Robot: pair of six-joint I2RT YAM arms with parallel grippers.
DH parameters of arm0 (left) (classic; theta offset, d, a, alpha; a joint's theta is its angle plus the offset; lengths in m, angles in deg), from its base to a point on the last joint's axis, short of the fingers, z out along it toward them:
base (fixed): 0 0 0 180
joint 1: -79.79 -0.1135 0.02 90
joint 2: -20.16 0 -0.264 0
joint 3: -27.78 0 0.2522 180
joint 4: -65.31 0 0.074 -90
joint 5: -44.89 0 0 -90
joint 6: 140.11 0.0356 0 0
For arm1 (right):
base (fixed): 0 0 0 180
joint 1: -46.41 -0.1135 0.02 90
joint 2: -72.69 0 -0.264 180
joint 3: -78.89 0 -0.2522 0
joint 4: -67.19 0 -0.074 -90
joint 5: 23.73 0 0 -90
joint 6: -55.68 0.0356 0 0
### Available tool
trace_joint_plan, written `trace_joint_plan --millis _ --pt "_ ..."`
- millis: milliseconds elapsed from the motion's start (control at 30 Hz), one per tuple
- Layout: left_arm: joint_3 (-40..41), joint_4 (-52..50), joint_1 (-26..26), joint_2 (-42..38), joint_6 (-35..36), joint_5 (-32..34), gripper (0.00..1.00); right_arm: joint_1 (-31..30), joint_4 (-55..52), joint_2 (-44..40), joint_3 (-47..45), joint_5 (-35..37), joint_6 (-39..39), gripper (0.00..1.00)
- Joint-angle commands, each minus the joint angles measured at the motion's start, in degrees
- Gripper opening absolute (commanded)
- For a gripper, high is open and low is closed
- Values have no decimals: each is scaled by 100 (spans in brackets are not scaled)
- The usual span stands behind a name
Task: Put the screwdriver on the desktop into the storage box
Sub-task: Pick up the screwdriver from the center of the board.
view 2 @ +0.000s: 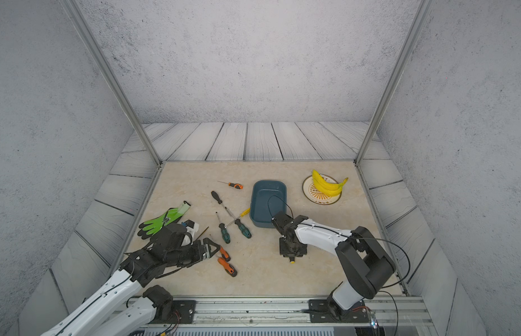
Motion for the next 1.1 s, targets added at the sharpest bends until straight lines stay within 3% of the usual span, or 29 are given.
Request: trace_joint_plan --millis 0,133,700,900,1067 --pt "49 -43 32 -16 -17 54 83 13 110 138 -40 45 13 30" --pt "17 62 32 72 -7 12 83 11 85 -74 -23 75 4 10" --pt "-232 169 32 367 246 -172 83 161 -1077 -1522 1051 402 -243 9" --pt "-223 205 61 418 248 -200 83 171 -938 -1124 2055 369 -618 9" --pt "-222 85 73 287 238 -143 83 188 -951 -8 3255 99 -885 9"
